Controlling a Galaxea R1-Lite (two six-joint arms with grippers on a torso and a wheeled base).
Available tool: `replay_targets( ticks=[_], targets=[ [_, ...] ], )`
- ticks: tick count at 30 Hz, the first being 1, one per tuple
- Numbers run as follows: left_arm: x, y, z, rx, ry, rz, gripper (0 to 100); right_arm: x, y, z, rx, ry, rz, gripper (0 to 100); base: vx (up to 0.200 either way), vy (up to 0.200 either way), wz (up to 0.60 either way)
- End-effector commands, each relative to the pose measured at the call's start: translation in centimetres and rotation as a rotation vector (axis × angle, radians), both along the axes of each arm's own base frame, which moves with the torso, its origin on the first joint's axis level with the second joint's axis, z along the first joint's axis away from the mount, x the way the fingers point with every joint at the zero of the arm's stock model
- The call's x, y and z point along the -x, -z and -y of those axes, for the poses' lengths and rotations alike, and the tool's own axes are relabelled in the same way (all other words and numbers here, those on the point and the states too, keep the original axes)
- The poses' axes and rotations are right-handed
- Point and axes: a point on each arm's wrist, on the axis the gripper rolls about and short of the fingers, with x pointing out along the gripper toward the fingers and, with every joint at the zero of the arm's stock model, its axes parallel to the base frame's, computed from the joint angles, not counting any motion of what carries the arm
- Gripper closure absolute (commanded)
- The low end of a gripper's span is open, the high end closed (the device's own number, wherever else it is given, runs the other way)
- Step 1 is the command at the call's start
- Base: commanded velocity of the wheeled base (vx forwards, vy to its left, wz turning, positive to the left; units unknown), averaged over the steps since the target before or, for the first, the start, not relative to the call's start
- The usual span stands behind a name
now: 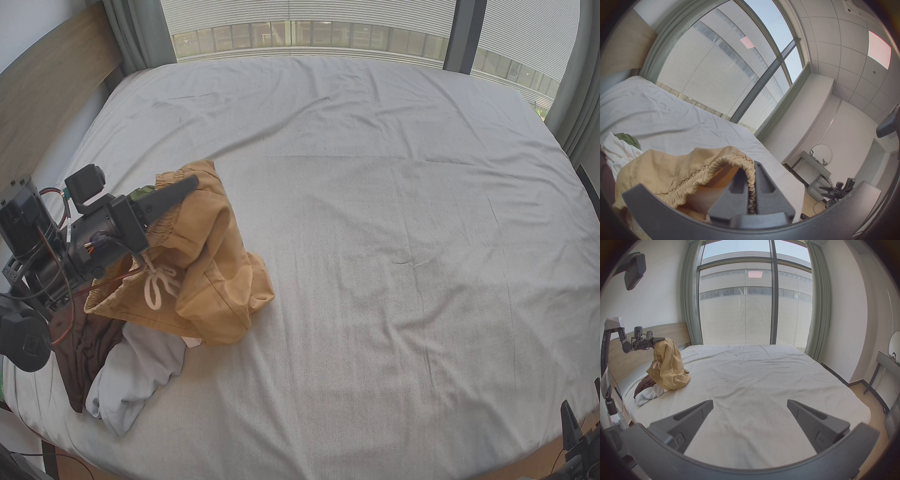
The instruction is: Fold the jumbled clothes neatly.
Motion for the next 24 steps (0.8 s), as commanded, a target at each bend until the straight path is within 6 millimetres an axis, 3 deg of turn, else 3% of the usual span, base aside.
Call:
replay_targets(
  ticks=[1,6,8,24],
  targets=[
    [-1.0,0.4,2.7,-0.003,0.074,-0.008,100,0.0,0.5,0.0,0.0,-0.002,-0.007,0,0.0,0.0,0.0],
    [-2.0,-0.6,4.0,0.01,0.103,0.03,100,0.0,0.5,0.0,0.0,-0.002,-0.007,0,0.0,0.0,0.0],
    [-2.6,-1.9,5.0,0.03,0.119,0.073,100,0.0,0.5,0.0,0.0,-0.002,-0.007,0,0.0,0.0,0.0],
    [-1.4,-5.7,7.4,0.086,0.196,0.187,100,0.0,0.5,0.0,0.002,-0.002,-0.007,0,0.0,0.0,0.0]
  ],
)
